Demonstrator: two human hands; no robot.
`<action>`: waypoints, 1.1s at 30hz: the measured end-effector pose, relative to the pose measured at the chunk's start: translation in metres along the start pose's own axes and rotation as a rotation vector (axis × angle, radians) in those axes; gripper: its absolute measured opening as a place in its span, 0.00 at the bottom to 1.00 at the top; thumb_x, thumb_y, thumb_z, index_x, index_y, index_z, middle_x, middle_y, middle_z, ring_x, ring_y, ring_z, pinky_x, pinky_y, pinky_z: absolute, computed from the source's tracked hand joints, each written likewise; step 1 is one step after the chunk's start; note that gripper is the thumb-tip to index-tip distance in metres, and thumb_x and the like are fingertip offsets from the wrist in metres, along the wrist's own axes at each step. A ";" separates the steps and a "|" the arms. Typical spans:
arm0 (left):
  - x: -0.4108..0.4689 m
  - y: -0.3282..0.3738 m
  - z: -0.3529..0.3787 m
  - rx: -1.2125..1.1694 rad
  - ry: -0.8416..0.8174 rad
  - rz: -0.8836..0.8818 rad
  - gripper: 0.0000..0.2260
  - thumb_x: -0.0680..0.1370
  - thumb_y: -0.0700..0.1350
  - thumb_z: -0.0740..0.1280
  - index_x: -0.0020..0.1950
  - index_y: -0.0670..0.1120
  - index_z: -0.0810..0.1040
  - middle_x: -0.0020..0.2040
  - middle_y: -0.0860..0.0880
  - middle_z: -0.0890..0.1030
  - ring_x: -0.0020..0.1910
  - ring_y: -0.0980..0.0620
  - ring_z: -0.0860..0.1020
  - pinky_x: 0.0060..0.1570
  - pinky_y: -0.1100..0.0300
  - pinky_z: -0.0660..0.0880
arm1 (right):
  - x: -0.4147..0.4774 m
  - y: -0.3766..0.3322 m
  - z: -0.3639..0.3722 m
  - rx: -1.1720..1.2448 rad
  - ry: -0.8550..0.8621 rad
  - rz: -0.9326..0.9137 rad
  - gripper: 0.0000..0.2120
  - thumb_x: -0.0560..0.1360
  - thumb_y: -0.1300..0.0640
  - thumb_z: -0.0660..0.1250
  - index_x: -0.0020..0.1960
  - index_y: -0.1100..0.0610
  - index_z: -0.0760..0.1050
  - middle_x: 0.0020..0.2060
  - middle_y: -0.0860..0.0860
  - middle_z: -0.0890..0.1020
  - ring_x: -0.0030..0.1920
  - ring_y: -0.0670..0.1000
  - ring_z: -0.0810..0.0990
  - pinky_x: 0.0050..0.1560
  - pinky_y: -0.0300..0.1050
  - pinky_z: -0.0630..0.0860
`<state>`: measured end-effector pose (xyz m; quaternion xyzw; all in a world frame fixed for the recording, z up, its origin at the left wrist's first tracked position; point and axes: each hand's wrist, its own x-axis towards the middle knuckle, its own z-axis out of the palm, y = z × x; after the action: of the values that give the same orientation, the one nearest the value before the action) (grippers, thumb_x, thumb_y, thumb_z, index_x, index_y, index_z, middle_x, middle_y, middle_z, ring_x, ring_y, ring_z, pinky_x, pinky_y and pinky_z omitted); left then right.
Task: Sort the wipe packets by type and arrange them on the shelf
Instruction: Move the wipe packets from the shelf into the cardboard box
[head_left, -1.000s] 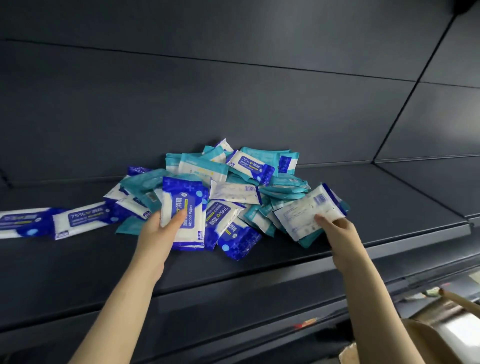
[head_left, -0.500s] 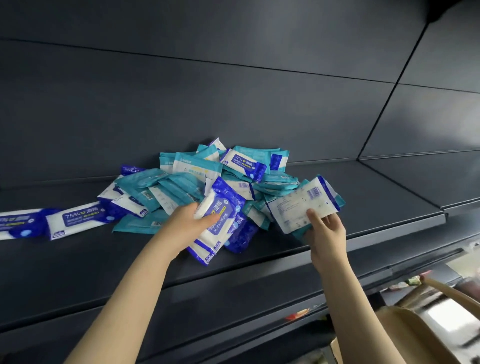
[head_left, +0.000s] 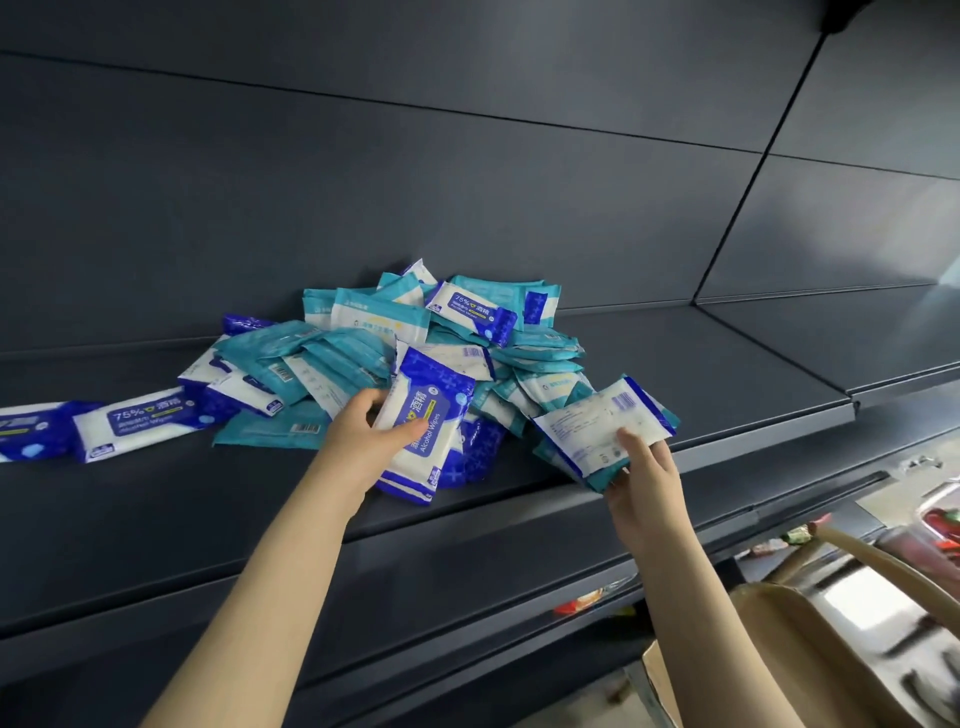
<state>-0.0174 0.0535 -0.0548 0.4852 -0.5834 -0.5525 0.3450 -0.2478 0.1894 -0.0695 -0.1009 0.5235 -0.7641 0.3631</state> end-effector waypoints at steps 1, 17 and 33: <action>-0.001 -0.002 0.000 -0.039 0.014 -0.001 0.18 0.73 0.48 0.75 0.59 0.52 0.71 0.49 0.53 0.79 0.45 0.53 0.82 0.35 0.59 0.76 | -0.002 0.000 -0.001 0.003 -0.004 0.012 0.09 0.82 0.61 0.62 0.61 0.56 0.73 0.57 0.54 0.83 0.53 0.54 0.84 0.55 0.52 0.81; -0.040 0.020 0.027 -0.903 -0.260 -0.150 0.10 0.78 0.46 0.68 0.58 0.50 0.81 0.51 0.47 0.86 0.46 0.48 0.85 0.44 0.48 0.83 | -0.018 -0.020 -0.015 0.215 -0.033 0.131 0.18 0.83 0.45 0.59 0.67 0.53 0.73 0.54 0.52 0.86 0.50 0.51 0.85 0.45 0.49 0.80; -0.070 -0.001 0.303 -0.311 -0.775 -0.288 0.22 0.67 0.50 0.73 0.61 0.48 0.79 0.52 0.46 0.85 0.48 0.46 0.85 0.42 0.51 0.80 | -0.036 -0.066 -0.268 0.343 0.331 0.077 0.25 0.74 0.52 0.68 0.69 0.57 0.70 0.57 0.57 0.84 0.49 0.53 0.86 0.41 0.46 0.83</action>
<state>-0.2814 0.2133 -0.0923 0.2608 -0.5062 -0.8172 0.0891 -0.3947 0.4203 -0.1195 0.1088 0.4418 -0.8336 0.3132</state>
